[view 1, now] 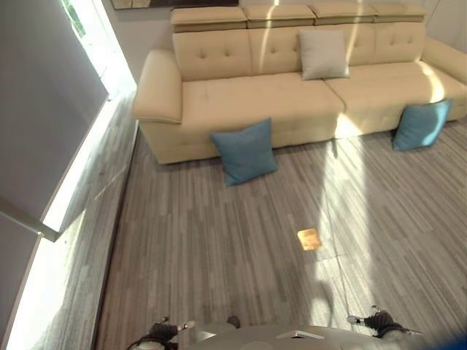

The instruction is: Pick up all the scattered cushions and arrange them neatly on the sofa.

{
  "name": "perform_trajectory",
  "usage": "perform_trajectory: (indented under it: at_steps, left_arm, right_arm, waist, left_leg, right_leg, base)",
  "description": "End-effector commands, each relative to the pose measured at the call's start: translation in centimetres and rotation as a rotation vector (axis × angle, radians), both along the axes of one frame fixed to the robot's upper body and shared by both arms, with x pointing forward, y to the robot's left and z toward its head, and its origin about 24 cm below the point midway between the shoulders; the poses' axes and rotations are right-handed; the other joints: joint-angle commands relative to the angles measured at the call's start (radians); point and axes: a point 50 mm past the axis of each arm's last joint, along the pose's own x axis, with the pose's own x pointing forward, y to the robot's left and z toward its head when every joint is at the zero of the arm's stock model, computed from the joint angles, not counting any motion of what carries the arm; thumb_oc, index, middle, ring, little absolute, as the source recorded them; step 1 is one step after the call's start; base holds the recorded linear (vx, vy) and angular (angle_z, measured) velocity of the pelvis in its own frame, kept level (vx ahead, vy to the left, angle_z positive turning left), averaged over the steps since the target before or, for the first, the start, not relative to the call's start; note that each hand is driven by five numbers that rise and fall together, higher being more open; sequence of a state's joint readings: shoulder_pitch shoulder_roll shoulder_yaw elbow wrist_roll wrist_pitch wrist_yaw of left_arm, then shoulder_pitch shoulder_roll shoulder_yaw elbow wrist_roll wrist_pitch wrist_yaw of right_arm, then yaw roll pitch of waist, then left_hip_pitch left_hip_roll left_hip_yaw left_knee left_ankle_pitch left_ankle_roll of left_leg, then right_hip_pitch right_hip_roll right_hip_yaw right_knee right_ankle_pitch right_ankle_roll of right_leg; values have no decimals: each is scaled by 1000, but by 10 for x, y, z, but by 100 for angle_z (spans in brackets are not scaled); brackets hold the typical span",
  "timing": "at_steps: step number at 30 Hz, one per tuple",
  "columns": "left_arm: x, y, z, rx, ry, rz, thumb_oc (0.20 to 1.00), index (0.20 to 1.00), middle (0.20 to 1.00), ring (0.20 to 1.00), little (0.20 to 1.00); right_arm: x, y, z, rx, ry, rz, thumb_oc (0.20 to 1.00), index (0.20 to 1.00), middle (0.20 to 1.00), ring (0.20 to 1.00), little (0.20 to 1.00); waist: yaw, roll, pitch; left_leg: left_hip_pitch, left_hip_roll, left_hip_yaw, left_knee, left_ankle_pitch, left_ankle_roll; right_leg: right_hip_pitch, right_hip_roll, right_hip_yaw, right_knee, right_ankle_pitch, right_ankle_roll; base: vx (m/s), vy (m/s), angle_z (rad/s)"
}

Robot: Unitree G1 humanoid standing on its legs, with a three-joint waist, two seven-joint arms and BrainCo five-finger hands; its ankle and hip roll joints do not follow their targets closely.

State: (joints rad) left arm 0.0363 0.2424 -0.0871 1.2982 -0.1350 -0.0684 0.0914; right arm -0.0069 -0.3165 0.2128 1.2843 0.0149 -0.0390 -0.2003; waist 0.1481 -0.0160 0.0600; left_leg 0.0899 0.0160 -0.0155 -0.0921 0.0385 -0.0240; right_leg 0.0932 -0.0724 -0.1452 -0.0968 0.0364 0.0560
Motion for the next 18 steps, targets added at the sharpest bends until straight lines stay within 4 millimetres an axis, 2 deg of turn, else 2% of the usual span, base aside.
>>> perform_trajectory:
  at_steps: [1,13,18]
  left_arm:
    - [14,-5,1,8,-10,-49,1000,1000,1000,1000,1000]
    - [11,-7,-1,-5,1,-49,1000,1000,1000,1000,1000]
    - [13,-1,1,4,-10,-36,1000,1000,1000,1000,1000]
  right_arm:
    - [13,-2,3,-35,-13,56,1000,1000,1000,1000,1000]
    - [15,3,2,-30,-6,86,1000,1000,1000,1000,1000]
    - [28,5,5,-35,-35,119,1000,1000,1000,1000,1000]
  waist:
    - [-3,-21,2]
    - [9,-24,5]
    - [44,-34,40]
  left_leg:
    - [-15,-40,-119,5,-50,5]
    - [-7,-44,-119,5,-62,15]
    - [-79,-60,-118,128,-103,31]
  right_leg:
    - [17,-17,-60,9,-33,68]
    - [17,-25,-52,19,-32,74]
    - [-24,-48,-46,83,-39,77]
  base:
    - [0,0,0]
    - [0,14,0]
    - [-66,45,-4]
